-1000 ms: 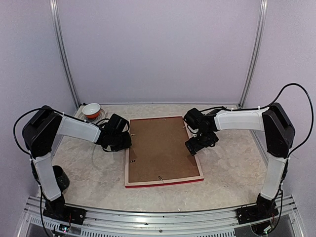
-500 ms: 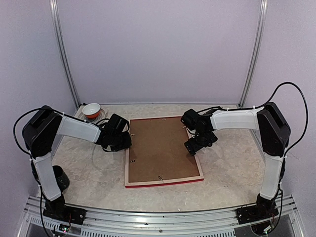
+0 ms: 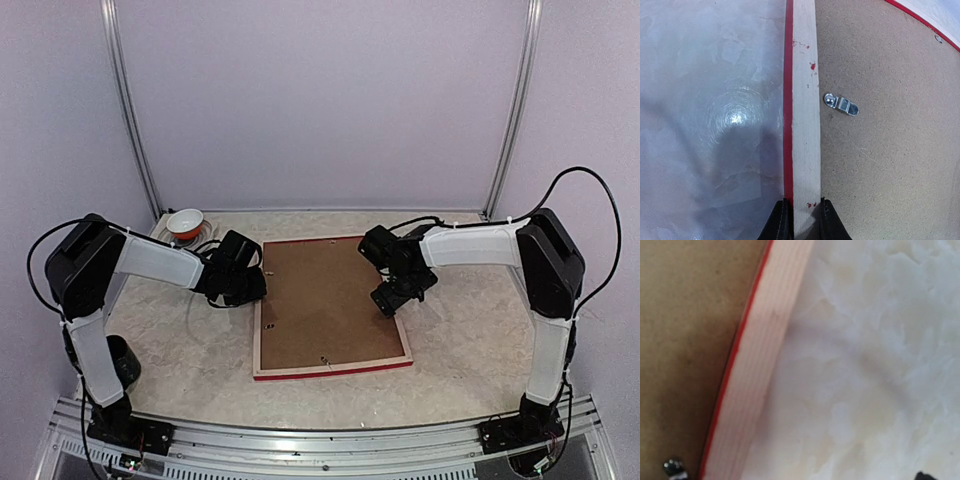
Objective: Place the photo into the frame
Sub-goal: Press the fastener onto the backboard.
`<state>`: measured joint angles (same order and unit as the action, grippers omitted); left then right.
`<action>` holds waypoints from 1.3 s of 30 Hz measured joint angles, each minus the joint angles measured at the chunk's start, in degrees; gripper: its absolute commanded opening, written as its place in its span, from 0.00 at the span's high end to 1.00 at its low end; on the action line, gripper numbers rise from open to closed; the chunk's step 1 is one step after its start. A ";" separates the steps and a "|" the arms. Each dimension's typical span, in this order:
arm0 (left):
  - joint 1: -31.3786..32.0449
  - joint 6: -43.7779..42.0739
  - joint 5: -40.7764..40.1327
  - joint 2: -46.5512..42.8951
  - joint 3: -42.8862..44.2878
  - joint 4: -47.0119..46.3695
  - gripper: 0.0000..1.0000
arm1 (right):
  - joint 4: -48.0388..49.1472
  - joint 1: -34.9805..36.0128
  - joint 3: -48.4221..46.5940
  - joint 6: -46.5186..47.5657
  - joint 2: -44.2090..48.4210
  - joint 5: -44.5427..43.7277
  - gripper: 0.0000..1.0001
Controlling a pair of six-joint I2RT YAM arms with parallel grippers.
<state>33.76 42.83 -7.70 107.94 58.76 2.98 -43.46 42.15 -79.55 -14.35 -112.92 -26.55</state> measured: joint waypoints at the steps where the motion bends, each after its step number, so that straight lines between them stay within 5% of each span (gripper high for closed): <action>1: 0.00 0.00 0.02 0.00 0.00 -0.02 0.85 | 0.11 0.35 0.04 0.39 0.00 -0.59 0.01; 28: -0.39 0.39 0.44 0.00 -0.02 0.00 0.85 | -0.22 5.49 -0.98 1.11 -2.93 -13.73 0.01; 39: -1.14 0.42 1.25 -0.44 -0.66 -0.28 0.86 | 2.75 2.62 0.92 0.28 -0.13 -3.67 0.01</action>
<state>32.62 43.24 -6.46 107.50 58.11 2.70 -40.71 44.77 -78.63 -14.06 -113.06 -30.22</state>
